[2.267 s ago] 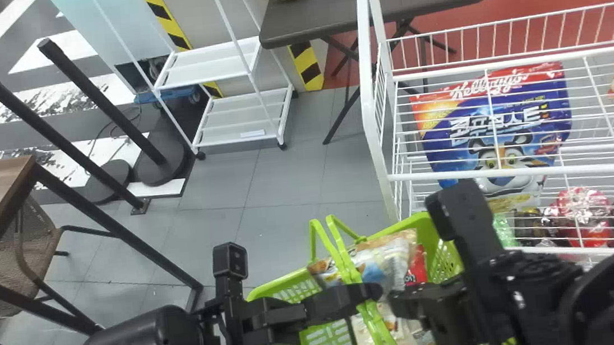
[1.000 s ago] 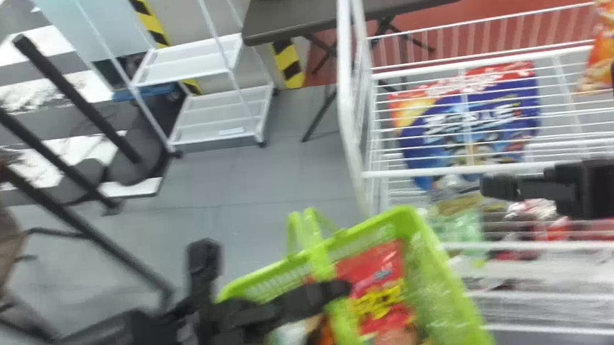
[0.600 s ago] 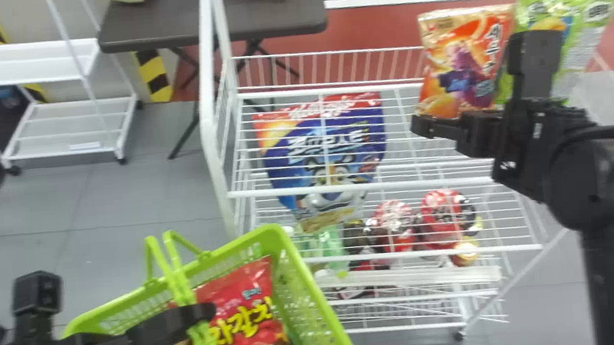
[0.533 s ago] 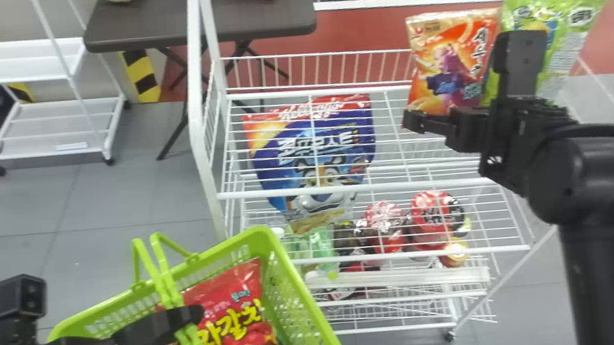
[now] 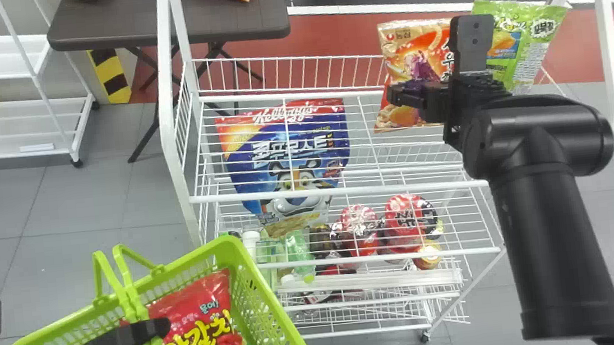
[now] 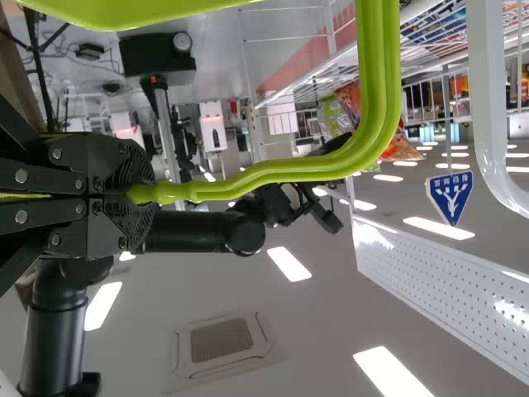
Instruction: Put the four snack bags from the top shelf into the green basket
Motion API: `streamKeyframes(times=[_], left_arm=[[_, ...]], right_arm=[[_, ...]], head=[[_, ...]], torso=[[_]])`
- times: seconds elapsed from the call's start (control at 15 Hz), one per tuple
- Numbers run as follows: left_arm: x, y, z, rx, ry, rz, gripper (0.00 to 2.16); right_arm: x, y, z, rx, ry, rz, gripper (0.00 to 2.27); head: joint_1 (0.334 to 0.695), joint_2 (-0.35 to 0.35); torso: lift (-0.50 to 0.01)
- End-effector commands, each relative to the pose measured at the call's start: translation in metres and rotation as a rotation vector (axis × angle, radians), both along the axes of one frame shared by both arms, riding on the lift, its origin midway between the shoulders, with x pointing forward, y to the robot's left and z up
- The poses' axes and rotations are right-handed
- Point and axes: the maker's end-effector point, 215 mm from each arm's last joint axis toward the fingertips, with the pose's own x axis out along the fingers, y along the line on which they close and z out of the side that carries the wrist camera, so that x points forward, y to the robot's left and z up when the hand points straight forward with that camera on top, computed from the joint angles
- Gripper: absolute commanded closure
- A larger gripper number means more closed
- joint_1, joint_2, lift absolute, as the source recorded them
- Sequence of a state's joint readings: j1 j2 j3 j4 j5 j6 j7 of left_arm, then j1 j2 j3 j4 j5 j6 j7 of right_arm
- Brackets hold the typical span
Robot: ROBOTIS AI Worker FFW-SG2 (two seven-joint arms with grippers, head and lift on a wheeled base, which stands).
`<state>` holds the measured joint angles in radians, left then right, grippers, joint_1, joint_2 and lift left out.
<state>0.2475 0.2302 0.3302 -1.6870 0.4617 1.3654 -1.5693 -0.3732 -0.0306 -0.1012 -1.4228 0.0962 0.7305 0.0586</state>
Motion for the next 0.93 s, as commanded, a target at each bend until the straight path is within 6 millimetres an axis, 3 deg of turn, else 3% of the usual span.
streamKeyframes(times=[0.0,0.07,0.2,0.27,0.53,0.67,0.87], left_arm=[[-0.002,0.002,0.001,-0.01,0.001,0.004,2.15],[-0.002,0.003,0.001,-0.009,0.001,0.006,2.15],[-0.002,0.001,0.001,-0.011,0.001,0.003,2.15],[-0.002,0.001,0.0,-0.01,0.002,0.003,2.15],[-0.003,0.002,0.001,-0.008,0.003,0.002,2.15],[-0.003,0.003,0.001,-0.006,0.003,0.002,2.15],[-0.003,-0.001,0.001,-0.011,0.0,-0.004,2.15]], right_arm=[[0.004,-0.009,-0.008,-0.038,0.034,-0.022,0.51],[0.004,-0.013,-0.007,-0.054,0.039,-0.026,0.92],[-0.004,-0.018,-0.017,-0.103,0.087,-0.042,2.24],[-0.01,-0.022,-0.023,-0.114,0.097,-0.051,2.26],[-0.017,-0.017,-0.002,-0.099,0.037,-0.038,2.26],[-0.027,-0.001,0.014,-0.038,0.001,0.0,2.26],[-0.067,0.049,0.042,0.055,0.018,0.111,2.26]], head=[[0.695,-0.14],[0.695,-0.144],[0.695,-0.153],[0.695,-0.156],[0.695,-0.166],[0.695,-0.163],[0.695,-0.14]], torso=[[0.0],[0.0],[0.0],[0.0],[0.0],[0.0],[0.0]])
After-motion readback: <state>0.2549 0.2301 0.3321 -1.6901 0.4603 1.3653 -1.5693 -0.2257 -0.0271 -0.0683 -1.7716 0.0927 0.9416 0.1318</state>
